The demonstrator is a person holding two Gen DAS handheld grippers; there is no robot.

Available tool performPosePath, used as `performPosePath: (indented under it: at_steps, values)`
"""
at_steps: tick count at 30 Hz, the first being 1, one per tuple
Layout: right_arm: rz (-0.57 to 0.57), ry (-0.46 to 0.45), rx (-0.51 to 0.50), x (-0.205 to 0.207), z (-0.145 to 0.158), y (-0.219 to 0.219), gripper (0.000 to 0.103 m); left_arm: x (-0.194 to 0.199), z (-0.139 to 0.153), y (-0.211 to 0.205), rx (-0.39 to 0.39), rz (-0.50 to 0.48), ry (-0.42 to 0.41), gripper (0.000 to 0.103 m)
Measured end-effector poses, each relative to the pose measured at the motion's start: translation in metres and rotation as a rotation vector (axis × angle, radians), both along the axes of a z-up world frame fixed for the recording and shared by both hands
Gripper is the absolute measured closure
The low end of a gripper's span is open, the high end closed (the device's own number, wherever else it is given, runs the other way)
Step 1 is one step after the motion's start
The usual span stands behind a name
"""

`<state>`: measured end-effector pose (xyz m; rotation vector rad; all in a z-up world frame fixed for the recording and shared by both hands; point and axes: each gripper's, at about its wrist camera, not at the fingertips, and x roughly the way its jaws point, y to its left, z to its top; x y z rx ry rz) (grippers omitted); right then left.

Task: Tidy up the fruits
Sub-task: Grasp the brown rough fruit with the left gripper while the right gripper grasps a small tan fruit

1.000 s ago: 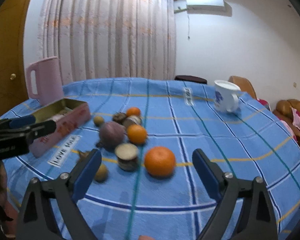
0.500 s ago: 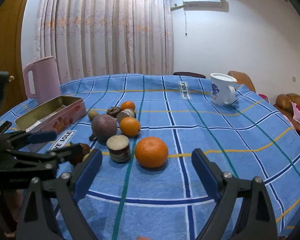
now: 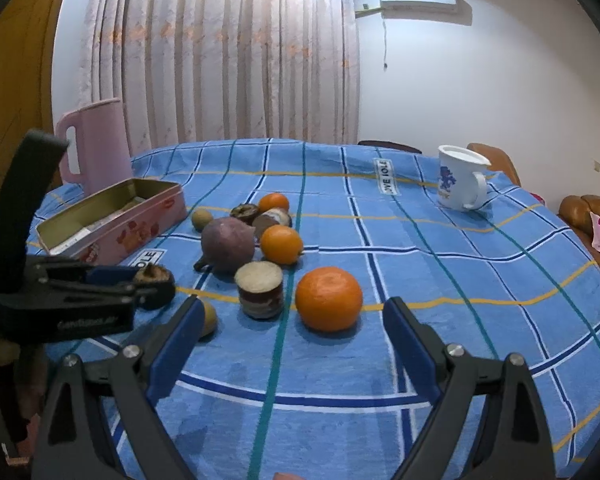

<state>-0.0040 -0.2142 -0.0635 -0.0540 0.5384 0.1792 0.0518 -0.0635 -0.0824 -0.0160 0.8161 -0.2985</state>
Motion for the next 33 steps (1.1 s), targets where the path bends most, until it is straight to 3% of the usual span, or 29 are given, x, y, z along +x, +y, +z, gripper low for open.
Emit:
performPosePath:
  at_steps: [2, 5, 8, 23, 33]
  values:
    - [0.012, 0.001, 0.005, 0.0, 0.001, 0.003, 0.019, -0.002, 0.001, 0.002, -0.006, -0.003, -0.016, 0.06]
    - [0.063, 0.023, 0.009, 0.004, 0.002, 0.012, 0.039, -0.009, 0.007, 0.008, -0.003, 0.023, -0.073, 0.06]
    - [0.127, 0.06, 0.03, 0.011, -0.001, 0.025, 0.044, -0.013, 0.011, 0.013, 0.03, 0.056, -0.118, 0.06]
    - [0.208, 0.194, 0.005, 0.027, -0.023, 0.048, 0.074, -0.022, 0.013, 0.014, 0.011, 0.036, -0.167, 0.06]
    - [0.194, 0.136, 0.035, 0.022, -0.019, 0.043, 0.075, -0.027, 0.015, 0.012, 0.019, 0.041, -0.197, 0.06]
